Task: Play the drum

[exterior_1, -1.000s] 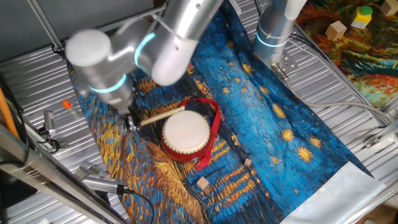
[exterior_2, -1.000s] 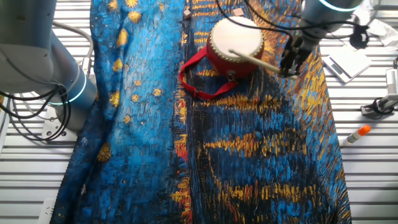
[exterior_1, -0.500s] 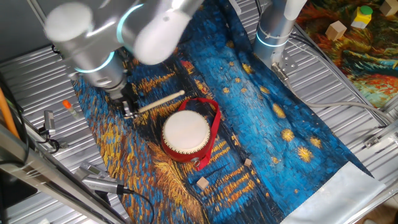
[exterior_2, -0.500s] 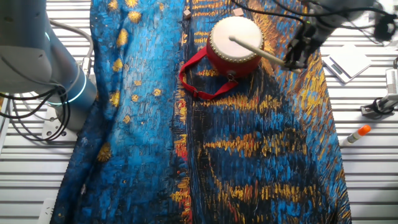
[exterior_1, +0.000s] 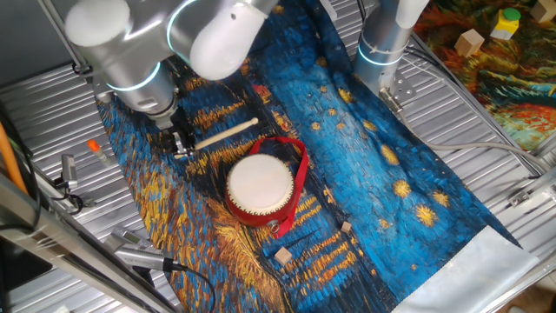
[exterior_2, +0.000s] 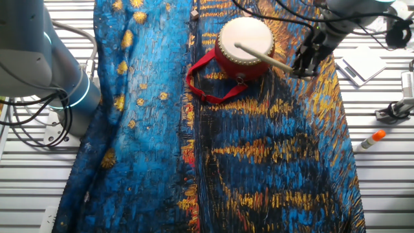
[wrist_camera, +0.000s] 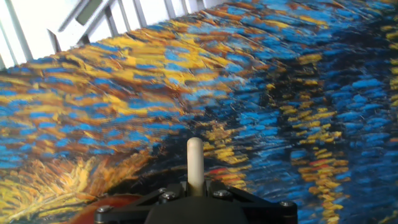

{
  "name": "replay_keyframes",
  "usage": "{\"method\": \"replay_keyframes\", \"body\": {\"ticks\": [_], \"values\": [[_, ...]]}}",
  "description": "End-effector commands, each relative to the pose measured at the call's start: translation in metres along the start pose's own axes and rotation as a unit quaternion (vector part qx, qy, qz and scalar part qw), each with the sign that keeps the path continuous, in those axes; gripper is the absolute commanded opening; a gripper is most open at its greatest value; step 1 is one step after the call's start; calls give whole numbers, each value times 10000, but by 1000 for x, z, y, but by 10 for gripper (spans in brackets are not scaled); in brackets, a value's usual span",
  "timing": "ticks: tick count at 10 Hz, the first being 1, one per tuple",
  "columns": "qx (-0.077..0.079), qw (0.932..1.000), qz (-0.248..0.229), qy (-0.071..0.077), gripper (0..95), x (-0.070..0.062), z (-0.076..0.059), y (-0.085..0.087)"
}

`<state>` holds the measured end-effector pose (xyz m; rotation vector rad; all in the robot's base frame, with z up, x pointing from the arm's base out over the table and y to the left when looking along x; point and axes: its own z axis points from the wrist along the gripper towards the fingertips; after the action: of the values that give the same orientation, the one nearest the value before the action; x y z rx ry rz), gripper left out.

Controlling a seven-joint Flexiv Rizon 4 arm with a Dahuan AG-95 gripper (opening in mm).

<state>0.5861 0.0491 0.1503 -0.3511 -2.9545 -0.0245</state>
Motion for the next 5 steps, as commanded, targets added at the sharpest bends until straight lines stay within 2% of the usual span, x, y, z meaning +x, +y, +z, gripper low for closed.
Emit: {"method": "replay_keyframes", "body": {"ticks": [1, 5], "values": [[7, 9999, -111, 18, 0, -2, 2, -2], [-16, 9998, -179, 53, 0, -2, 2, -3]]}}
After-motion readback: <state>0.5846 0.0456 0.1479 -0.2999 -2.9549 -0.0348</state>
